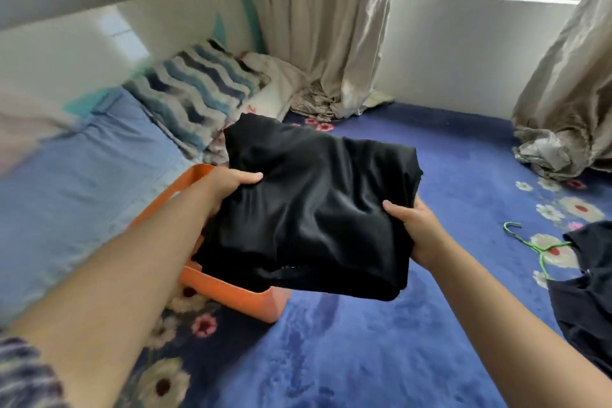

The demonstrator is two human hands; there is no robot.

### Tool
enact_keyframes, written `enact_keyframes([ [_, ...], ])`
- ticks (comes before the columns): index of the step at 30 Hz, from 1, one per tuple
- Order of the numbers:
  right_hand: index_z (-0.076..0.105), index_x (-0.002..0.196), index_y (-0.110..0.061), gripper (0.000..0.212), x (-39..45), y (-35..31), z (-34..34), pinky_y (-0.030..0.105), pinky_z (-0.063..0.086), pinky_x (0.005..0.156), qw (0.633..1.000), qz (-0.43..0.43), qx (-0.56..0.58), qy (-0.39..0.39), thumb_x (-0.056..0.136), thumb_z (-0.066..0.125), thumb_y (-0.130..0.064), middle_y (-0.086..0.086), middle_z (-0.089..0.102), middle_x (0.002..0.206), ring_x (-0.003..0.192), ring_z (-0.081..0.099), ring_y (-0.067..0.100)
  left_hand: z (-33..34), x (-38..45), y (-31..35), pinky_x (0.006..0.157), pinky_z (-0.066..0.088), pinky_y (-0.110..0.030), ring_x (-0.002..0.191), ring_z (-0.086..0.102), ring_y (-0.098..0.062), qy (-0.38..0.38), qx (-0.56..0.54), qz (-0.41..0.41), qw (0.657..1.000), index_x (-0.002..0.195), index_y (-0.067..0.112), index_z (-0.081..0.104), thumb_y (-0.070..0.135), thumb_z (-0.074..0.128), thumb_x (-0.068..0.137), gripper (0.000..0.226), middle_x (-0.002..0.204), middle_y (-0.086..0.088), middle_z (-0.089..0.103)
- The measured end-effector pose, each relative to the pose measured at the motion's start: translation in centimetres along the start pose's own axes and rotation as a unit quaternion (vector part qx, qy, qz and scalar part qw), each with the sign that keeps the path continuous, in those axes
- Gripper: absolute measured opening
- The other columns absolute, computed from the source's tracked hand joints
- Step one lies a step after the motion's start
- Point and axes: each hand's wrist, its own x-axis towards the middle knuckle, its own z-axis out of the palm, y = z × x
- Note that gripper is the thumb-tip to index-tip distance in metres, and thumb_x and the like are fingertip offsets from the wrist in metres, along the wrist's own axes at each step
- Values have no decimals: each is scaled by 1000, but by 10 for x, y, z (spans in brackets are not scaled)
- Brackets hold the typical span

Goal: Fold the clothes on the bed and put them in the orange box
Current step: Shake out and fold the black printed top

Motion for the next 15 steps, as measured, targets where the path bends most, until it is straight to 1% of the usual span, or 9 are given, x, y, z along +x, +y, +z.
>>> enact_keyframes([
  [1, 47, 122, -21, 35, 5, 1, 18, 29, 51, 72, 1000, 1, -5, -7, 92, 50, -3, 1, 63, 104, 86, 62, 18, -16, 2, 1, 84, 48, -36, 81, 62, -28, 21, 1, 1, 1000, 98, 6, 66, 13, 65, 83, 17, 100, -14, 66],
  [4, 46, 128, -22, 40, 31, 15, 73, 31, 50, 74, 1000, 15, -23, -15, 93, 49, -4, 2, 62, 108, 88, 61, 18, -67, 25, -2, 85, 45, -36, 84, 59, -28, 63, 12, 12, 998, 116, 5, 60, 8, 65, 83, 34, 106, -16, 63],
  [7, 45, 130, -25, 41, 56, 45, 117, 31, 49, 72, 999, 52, -13, -2, 94, 47, -4, 0, 62, 106, 87, 61, 18, -107, 59, -15, 85, 43, -36, 92, 57, -28, 73, 35, 4, 997, 124, 2, 55, 6, 64, 84, 41, 116, -19, 61],
  [9, 42, 132, -26, 43, 68, 71, 139, 33, 50, 73, 996, 82, -12, 11, 95, 45, -5, 1, 61, 110, 89, 61, 19, -127, 83, -29, 87, 43, -36, 99, 56, -30, 73, 52, -12, 996, 127, 3, 52, 7, 64, 85, 44, 121, -18, 59],
  [11, 38, 137, -27, 47, 86, 100, 159, 38, 50, 86, 993, 105, -23, 39, 95, 45, -5, 4, 58, 121, 100, 60, 24, -143, 114, -46, 90, 43, -37, 109, 55, -33, 53, 63, -31, 996, 131, 5, 48, 7, 65, 85, 50, 126, -16, 56],
  [13, 35, 139, -24, 49, 99, 123, 170, 43, 45, 97, 988, 131, -36, 79, 95, 44, -4, 6, 55, 128, 111, 56, 28, -148, 139, -63, 91, 41, -35, 114, 53, -33, 34, 77, -33, 996, 135, 6, 42, 5, 65, 84, 56, 130, -14, 53],
  [15, 37, 137, -22, 46, 109, 142, 179, 43, 44, 99, 980, 159, -35, 117, 95, 42, -4, 7, 54, 128, 114, 54, 30, -151, 163, -78, 89, 39, -33, 116, 52, -32, 30, 103, -38, 993, 136, 5, 42, 3, 65, 84, 56, 129, -13, 53],
])
